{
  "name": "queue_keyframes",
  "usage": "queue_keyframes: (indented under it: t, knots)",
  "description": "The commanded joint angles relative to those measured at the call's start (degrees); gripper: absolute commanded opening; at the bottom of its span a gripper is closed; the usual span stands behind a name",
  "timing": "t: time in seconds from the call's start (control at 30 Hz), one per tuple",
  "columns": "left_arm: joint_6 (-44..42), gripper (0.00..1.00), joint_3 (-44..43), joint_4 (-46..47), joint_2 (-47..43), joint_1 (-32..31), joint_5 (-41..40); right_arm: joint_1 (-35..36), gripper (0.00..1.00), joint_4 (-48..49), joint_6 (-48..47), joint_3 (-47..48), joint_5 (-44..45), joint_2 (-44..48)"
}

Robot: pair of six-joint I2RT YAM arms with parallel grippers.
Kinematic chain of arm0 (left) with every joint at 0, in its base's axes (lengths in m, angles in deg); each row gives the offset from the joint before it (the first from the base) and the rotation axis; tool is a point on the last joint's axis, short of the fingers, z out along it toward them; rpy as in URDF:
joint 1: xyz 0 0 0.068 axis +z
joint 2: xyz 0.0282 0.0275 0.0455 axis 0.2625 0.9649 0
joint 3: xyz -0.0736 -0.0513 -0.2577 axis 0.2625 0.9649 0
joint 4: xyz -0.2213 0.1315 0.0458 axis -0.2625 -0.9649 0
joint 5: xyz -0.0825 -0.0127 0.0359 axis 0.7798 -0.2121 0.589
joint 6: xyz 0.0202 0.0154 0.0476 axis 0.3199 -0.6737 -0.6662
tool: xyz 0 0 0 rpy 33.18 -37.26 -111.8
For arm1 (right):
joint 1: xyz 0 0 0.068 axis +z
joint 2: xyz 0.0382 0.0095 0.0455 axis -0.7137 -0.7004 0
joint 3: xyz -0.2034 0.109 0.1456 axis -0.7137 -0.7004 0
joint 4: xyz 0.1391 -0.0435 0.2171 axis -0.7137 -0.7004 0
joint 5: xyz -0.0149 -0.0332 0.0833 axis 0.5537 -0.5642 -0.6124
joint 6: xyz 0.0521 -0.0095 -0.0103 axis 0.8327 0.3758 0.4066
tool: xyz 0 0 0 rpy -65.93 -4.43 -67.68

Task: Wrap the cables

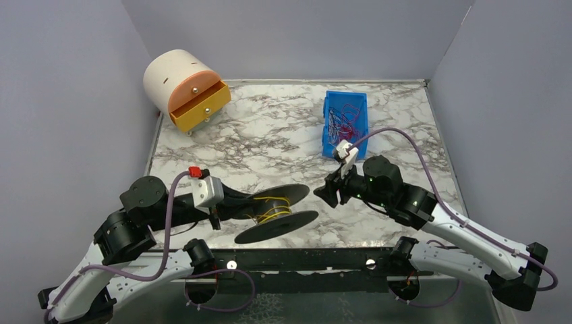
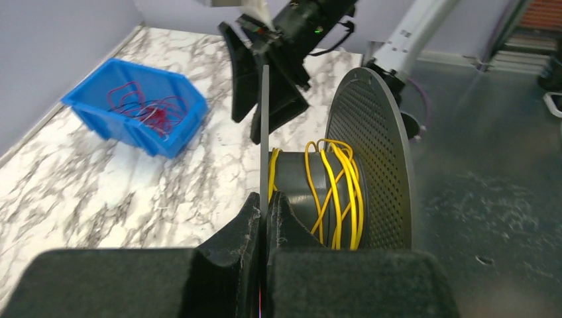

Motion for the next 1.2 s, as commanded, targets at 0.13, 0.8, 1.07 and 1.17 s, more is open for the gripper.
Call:
queue_keyframes:
  t: [0.13, 0.8, 1.07, 1.17]
  knots:
    - [-3.0, 0.00, -2.5, 0.0, -2.1, -0.3, 17.8, 0.4, 0.56, -1.7, 4.6, -3.0, -16.2, 4.4]
    - [2.2, 0.00, -3.7, 13.9, 1.8, -0.3, 41.8, 0.4, 0.53, 1.8, 9.2, -8.7, -40.2, 15.5]
    - [4.5, 0.00, -5.1, 19.5, 5.1, -0.3, 37.8, 0.3, 0.52, 11.4, 9.1, -10.9, -48.5, 15.1]
    - [5.9, 0.00, -3.7, 23.3, 5.2, -0.3, 33.7, 0.4, 0.52, 18.2, 10.5, -13.0, -49.9, 15.2]
